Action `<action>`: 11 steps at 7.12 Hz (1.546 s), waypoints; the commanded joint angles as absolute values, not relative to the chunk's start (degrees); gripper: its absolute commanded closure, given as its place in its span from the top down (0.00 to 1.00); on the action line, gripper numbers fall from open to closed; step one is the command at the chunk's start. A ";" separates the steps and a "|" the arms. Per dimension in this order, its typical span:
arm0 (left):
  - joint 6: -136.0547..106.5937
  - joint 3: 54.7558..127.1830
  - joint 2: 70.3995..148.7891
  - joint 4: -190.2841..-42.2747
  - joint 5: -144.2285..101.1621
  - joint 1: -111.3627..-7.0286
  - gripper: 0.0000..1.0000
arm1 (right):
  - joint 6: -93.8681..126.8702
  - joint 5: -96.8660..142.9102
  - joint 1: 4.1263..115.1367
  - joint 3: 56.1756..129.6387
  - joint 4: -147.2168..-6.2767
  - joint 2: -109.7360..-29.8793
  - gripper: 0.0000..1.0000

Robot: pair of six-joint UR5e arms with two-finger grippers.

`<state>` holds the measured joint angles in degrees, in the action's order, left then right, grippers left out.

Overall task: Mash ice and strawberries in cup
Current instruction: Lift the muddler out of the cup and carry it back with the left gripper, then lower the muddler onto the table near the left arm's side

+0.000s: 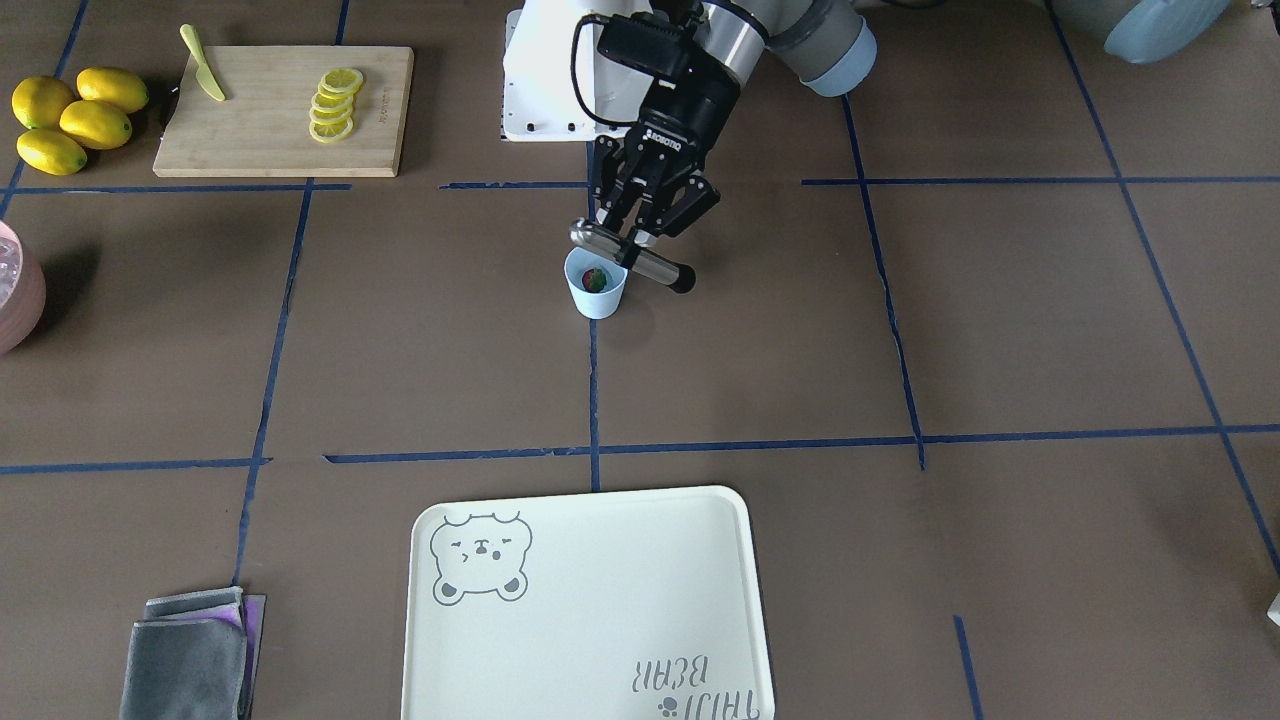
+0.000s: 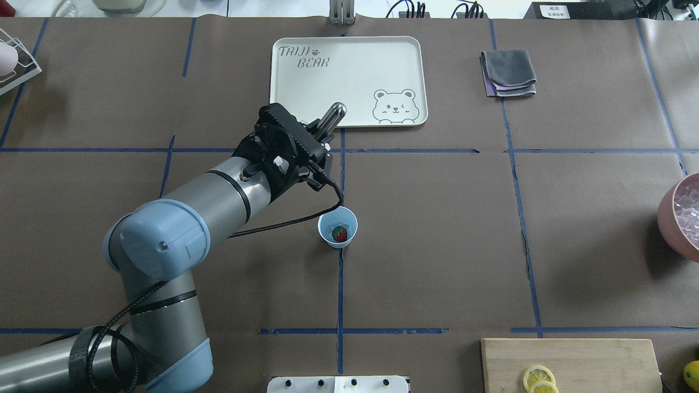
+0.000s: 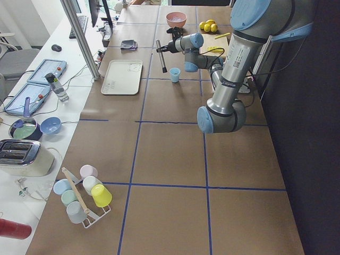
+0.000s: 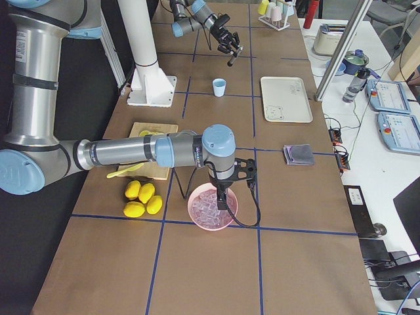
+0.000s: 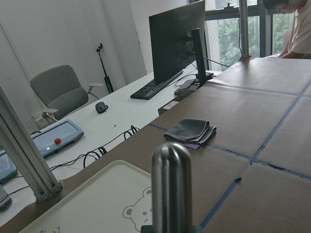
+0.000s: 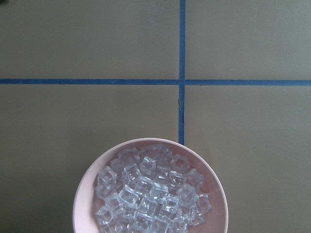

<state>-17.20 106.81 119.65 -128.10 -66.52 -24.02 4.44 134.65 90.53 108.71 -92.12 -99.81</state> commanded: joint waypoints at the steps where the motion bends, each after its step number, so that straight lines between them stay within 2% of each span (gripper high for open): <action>1: -13.82 109.06 115.41 -118.35 -67.58 -28.88 0.00 | 4.40 134.65 90.53 108.72 -92.11 -99.93 1.00; 4: -14.76 109.69 102.87 -114.87 -91.77 -46.09 0.00 | 4.39 134.65 90.53 108.98 -92.11 -100.28 1.00; 6: -20.78 107.94 97.32 -114.79 -96.67 -51.57 0.00 | 4.39 134.65 90.53 108.98 -92.11 -100.28 1.00; 7: -22.57 105.67 94.68 -114.79 -97.55 -52.37 0.00 | 4.39 134.65 90.53 108.98 -92.11 -100.28 1.00; 11: -29.95 94.42 92.02 -114.79 -116.65 -62.55 0.00 | 4.39 134.65 90.53 109.07 -92.02 -100.28 1.00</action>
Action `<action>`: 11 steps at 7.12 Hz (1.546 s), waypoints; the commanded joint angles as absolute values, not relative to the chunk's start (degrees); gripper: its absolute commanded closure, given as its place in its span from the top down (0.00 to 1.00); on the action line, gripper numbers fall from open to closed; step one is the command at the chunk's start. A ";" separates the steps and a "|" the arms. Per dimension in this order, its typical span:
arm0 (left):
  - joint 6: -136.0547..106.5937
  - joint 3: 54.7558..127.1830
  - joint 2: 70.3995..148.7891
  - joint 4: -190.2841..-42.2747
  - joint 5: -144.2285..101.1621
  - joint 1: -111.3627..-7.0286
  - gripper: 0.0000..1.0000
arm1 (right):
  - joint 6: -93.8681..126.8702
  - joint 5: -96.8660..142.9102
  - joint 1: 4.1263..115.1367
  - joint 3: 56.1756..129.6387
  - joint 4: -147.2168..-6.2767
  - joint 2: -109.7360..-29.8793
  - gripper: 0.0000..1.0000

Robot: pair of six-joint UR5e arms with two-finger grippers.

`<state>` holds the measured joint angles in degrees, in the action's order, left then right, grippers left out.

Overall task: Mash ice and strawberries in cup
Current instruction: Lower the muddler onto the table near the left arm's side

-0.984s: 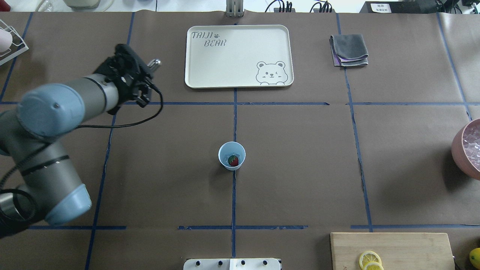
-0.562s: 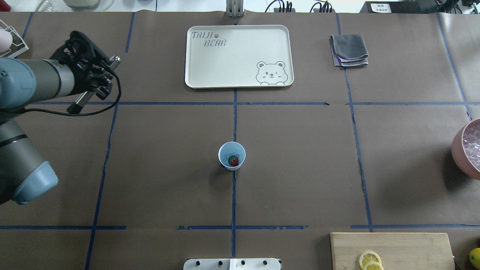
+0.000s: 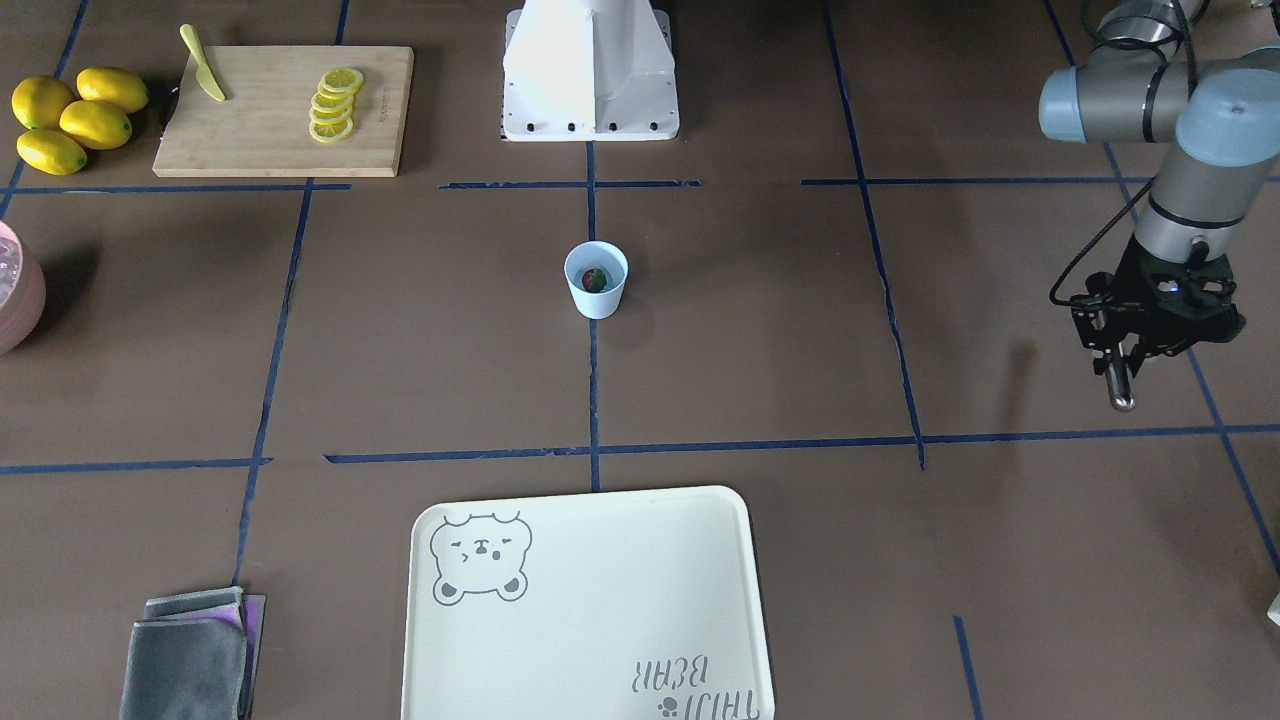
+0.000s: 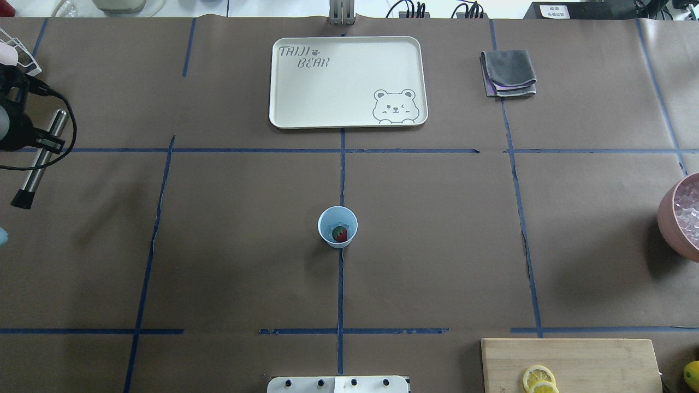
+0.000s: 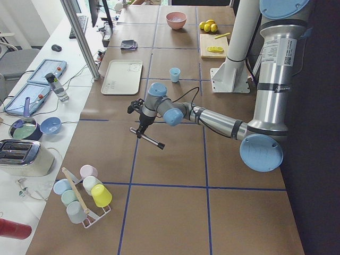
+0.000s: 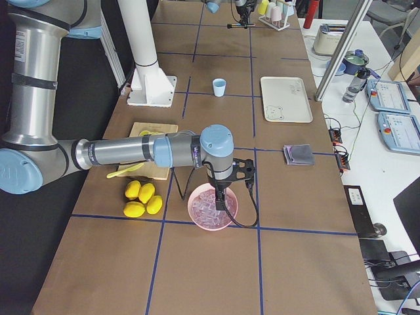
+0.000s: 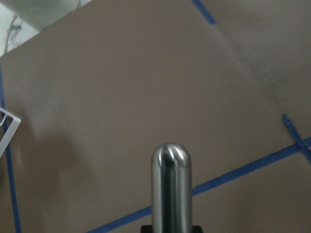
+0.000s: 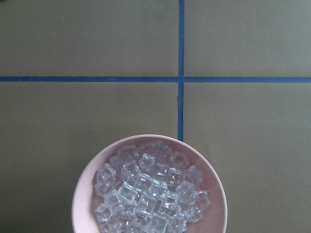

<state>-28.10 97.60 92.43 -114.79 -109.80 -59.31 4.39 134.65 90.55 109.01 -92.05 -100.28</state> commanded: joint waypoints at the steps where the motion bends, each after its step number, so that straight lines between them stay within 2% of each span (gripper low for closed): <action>1: -31.54 91.52 92.11 -114.79 -118.46 -63.36 0.00 | 4.39 134.65 90.53 109.07 -92.02 -100.28 1.00; 3: -33.30 85.89 92.46 -114.87 -124.23 -64.60 0.00 | 4.39 134.65 90.53 109.07 -92.02 -100.28 1.00; 11: -25.25 78.93 91.76 -115.84 -125.24 -64.95 0.00 | 4.39 134.65 91.05 109.25 -92.02 -100.28 1.00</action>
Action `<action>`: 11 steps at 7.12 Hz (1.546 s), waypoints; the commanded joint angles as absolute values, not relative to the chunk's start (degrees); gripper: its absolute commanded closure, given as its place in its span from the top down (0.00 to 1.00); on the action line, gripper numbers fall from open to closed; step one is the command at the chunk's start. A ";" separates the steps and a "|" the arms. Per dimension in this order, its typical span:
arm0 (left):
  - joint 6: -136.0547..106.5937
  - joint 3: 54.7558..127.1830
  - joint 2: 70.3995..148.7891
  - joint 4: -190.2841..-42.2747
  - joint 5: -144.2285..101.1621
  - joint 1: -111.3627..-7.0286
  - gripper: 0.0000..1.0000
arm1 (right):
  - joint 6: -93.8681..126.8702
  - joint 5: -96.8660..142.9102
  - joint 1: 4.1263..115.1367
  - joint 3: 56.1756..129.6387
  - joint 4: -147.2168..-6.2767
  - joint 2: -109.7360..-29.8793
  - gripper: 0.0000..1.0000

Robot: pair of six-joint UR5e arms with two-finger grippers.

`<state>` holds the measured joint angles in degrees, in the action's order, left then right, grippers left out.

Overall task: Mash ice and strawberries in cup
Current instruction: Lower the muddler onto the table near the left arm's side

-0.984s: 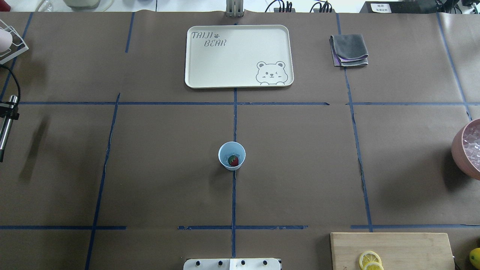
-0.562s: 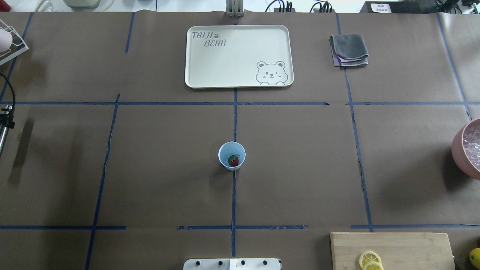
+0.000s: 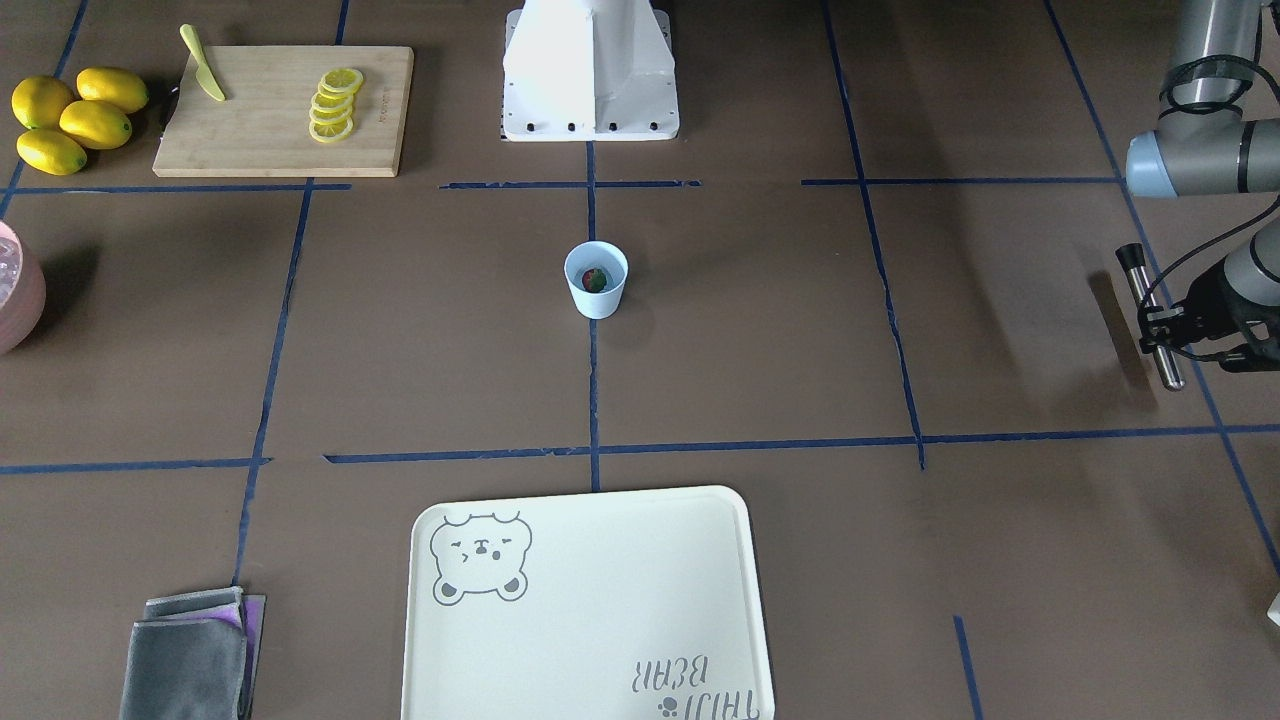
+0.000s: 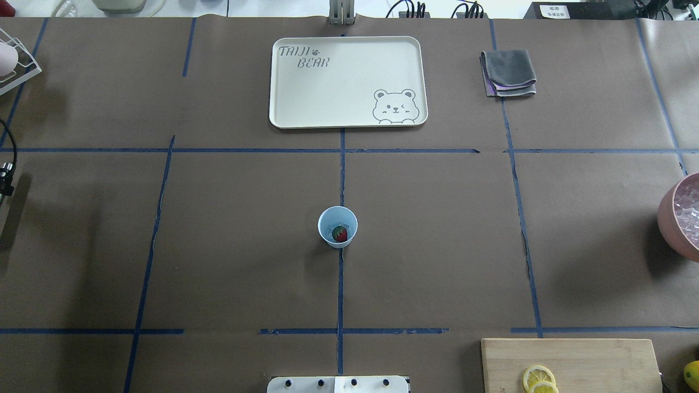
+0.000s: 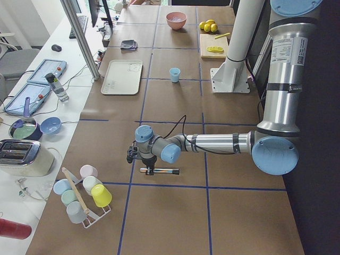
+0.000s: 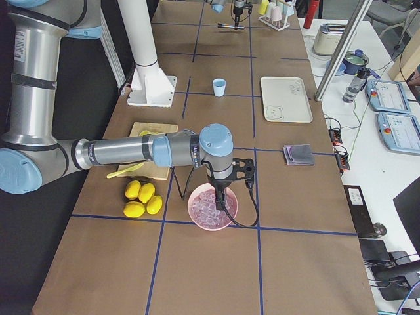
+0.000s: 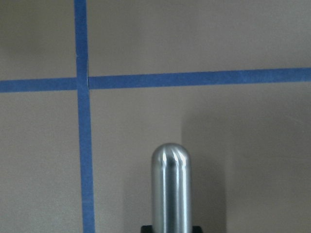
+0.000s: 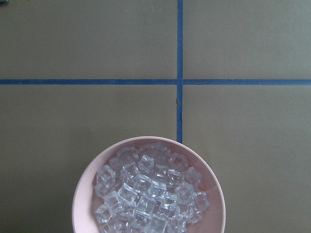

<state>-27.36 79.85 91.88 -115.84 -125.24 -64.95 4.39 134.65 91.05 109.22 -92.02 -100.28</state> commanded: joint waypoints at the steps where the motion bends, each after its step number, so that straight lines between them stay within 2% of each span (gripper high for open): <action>1: -24.96 78.84 91.50 -115.84 -125.24 -64.95 0.00 | 4.39 134.65 91.05 109.25 -92.02 -100.20 1.00; 7: -27.51 78.75 91.05 -115.84 -125.24 -64.86 0.00 | 4.39 134.65 91.05 109.60 -92.11 -100.28 1.00; 8: -27.42 78.84 91.05 -115.84 -125.24 -64.86 0.08 | 4.39 134.65 91.05 109.60 -92.11 -100.28 1.00; 9: -27.33 78.75 91.14 -115.84 -125.24 -64.86 0.20 | 4.39 134.65 91.05 109.60 -92.11 -100.28 1.00; 10: -27.33 78.84 91.14 -115.93 -125.24 -64.86 0.47 | 4.39 134.65 91.05 109.60 -92.11 -100.28 1.00; 11: -27.16 78.84 91.14 -115.93 -125.24 -64.86 0.64 | 4.39 134.65 91.05 109.60 -92.11 -100.28 1.00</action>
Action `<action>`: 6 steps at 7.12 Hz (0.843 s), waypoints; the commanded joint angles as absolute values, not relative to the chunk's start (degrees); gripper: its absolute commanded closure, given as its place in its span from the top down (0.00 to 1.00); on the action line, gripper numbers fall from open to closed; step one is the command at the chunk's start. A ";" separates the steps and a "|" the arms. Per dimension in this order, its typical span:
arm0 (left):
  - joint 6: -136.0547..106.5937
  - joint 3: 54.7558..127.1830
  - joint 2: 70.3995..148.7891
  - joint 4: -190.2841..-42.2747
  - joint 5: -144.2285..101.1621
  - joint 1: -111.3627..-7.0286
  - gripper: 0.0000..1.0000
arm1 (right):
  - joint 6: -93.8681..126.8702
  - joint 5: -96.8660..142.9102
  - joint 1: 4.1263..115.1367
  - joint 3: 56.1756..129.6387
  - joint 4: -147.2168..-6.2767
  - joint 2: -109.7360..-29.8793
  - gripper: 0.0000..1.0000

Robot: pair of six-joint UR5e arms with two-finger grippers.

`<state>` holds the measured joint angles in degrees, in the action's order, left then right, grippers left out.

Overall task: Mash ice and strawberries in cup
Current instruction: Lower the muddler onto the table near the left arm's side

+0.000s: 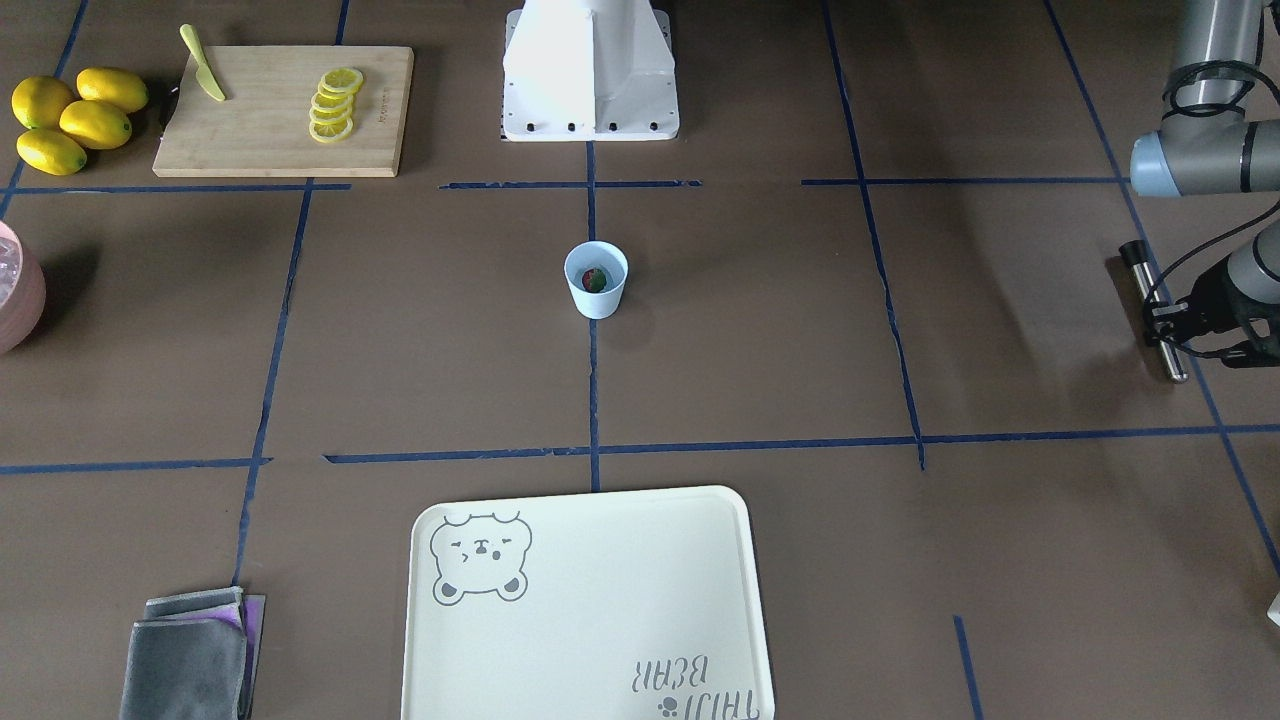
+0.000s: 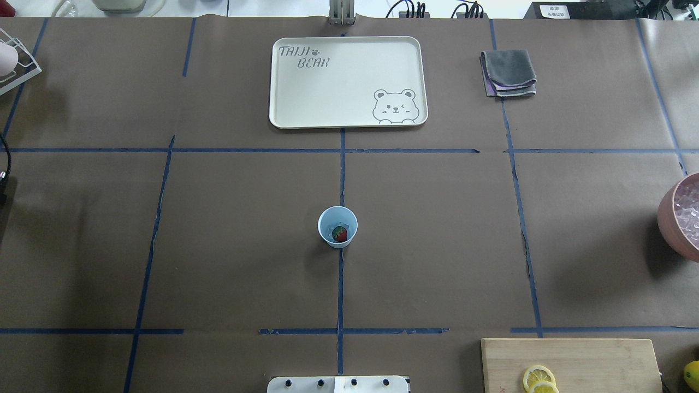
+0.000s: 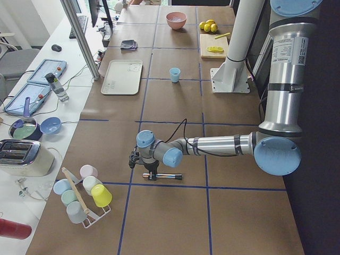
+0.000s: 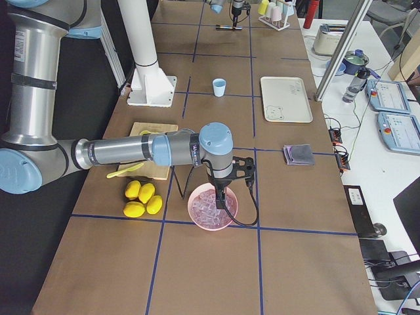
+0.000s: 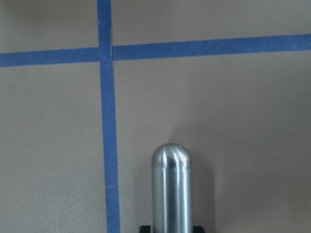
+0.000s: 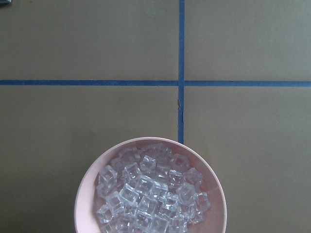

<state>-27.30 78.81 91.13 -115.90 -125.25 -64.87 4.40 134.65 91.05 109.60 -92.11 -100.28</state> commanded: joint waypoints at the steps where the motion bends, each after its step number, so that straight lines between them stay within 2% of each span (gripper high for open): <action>1: -27.07 78.92 91.14 -115.93 -125.24 -64.78 0.69 | 4.39 134.65 91.14 109.60 -92.11 -100.28 1.00; 2: -26.98 79.10 91.23 -116.01 -125.24 -64.78 0.81 | 4.39 134.65 91.06 109.60 -92.11 -100.28 1.00; 3: -27.07 79.97 91.23 -116.19 -125.42 -65.04 0.84 | 4.39 134.65 91.05 109.60 -92.11 -100.28 1.00; 4: -27.07 82.42 91.23 -115.84 -128.47 -66.95 1.00 | 4.39 134.65 91.14 109.69 -92.11 -100.28 1.00; 6: -26.46 90.13 90.01 -115.23 -136.03 -75.02 1.00 | 4.39 134.82 91.49 110.04 -92.28 -100.20 1.00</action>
